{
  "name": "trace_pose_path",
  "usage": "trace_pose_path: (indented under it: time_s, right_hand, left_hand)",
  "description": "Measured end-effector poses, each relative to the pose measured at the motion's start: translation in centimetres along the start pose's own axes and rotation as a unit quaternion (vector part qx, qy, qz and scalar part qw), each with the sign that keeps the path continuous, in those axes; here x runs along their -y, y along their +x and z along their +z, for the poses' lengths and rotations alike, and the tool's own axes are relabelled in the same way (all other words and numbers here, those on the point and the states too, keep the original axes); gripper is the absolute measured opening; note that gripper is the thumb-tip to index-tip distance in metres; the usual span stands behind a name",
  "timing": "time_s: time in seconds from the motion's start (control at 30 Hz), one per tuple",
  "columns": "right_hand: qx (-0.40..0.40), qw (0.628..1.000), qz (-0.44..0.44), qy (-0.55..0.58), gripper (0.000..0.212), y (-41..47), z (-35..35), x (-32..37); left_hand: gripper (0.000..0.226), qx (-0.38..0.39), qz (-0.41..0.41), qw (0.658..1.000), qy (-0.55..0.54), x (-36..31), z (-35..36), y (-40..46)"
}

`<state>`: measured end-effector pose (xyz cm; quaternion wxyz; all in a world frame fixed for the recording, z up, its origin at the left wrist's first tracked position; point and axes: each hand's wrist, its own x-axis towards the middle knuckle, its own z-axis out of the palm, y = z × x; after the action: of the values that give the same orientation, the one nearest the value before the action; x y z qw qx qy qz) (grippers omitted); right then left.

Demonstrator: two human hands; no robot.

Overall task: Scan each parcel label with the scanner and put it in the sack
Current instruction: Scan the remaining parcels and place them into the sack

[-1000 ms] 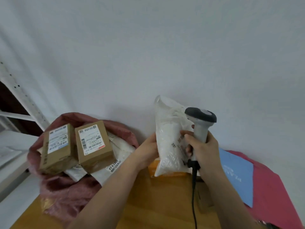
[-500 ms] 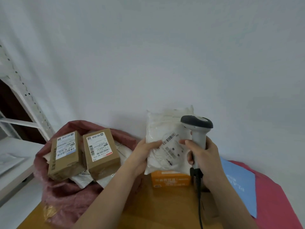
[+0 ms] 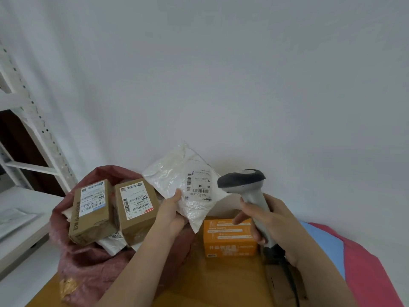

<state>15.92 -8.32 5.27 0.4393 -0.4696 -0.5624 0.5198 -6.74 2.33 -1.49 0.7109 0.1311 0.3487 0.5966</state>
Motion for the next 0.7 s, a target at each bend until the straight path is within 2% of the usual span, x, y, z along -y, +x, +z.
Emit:
trace_pose_path:
  time_s: [0.13, 0.3, 0.6, 0.7]
  right_hand:
    - [0.062, 0.996, -0.011, -0.059, 0.029, -0.8, -0.2, 0.6]
    - [0.047, 0.999, 0.019, 0.022, 0.035, -1.8, -0.3, 1.0]
    - [0.031, 0.997, 0.042, 0.058, 0.037, -3.4, -2.1, 1.2]
    - [0.028, 0.996, 0.047, 0.064, 0.045, -3.8, -2.7, 1.0]
  left_hand:
    - [0.040, -0.026, 0.034, 0.998, 0.037, -0.5, -0.2, 0.8]
    - [0.036, -0.049, 0.036, 0.998, -0.010, -0.4, 0.1, 0.7]
    - [0.043, -0.062, 0.056, 0.995, -0.053, 0.5, -0.2, 1.7]
    - [0.043, -0.076, 0.055, 0.993, -0.076, 1.0, -0.1, 2.1]
